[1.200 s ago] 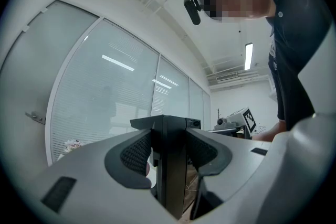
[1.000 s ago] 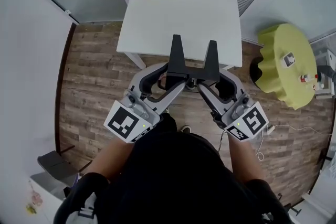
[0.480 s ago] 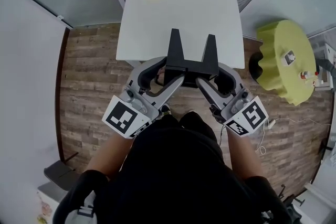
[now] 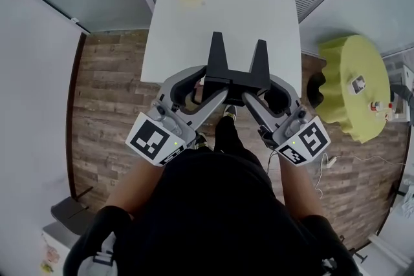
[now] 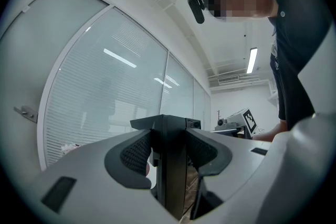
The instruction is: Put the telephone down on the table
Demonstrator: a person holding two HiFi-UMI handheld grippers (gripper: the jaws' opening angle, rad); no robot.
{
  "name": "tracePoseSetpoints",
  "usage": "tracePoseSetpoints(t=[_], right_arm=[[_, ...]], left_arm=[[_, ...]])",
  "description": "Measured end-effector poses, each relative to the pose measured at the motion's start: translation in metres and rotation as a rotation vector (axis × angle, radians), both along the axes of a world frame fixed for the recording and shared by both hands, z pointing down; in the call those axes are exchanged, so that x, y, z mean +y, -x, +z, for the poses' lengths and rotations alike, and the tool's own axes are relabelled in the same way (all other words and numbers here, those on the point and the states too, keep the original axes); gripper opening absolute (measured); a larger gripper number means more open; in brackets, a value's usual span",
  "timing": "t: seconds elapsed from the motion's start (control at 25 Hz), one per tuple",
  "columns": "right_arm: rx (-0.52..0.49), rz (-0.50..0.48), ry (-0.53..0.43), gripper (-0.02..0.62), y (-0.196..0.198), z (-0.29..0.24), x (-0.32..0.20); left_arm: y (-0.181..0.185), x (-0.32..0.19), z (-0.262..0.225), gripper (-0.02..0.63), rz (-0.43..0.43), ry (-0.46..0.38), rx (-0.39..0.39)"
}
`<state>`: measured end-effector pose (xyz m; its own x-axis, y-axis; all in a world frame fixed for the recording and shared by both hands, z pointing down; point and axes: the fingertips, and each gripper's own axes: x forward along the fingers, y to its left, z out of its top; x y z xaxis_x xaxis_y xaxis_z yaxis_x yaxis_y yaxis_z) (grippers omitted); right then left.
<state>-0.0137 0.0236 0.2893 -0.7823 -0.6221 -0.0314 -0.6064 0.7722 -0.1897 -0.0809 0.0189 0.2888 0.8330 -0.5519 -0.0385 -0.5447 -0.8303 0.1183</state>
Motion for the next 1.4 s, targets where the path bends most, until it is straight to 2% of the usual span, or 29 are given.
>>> tracePoseSetpoints(t=[0.28, 0.84, 1.08, 1.4], right_arm=[[0.001, -0.034, 0.02, 0.207, -0.021, 0.009, -0.061], [-0.034, -0.083, 0.146, 0.207, -0.072, 0.061, -0.158], [-0.034, -0.105, 0.231, 0.208, -0.076, 0.103, -0.191], [-0.037, -0.075, 0.364, 0.209, -0.067, 0.163, -0.231]], left_arm=[[-0.022, -0.059, 0.009, 0.21, -0.028, 0.026, -0.01], [-0.073, -0.153, 0.059, 0.21, -0.099, 0.142, -0.065], [-0.078, -0.184, 0.098, 0.21, -0.129, 0.222, -0.088], [-0.069, -0.227, 0.154, 0.212, -0.106, 0.322, -0.124]])
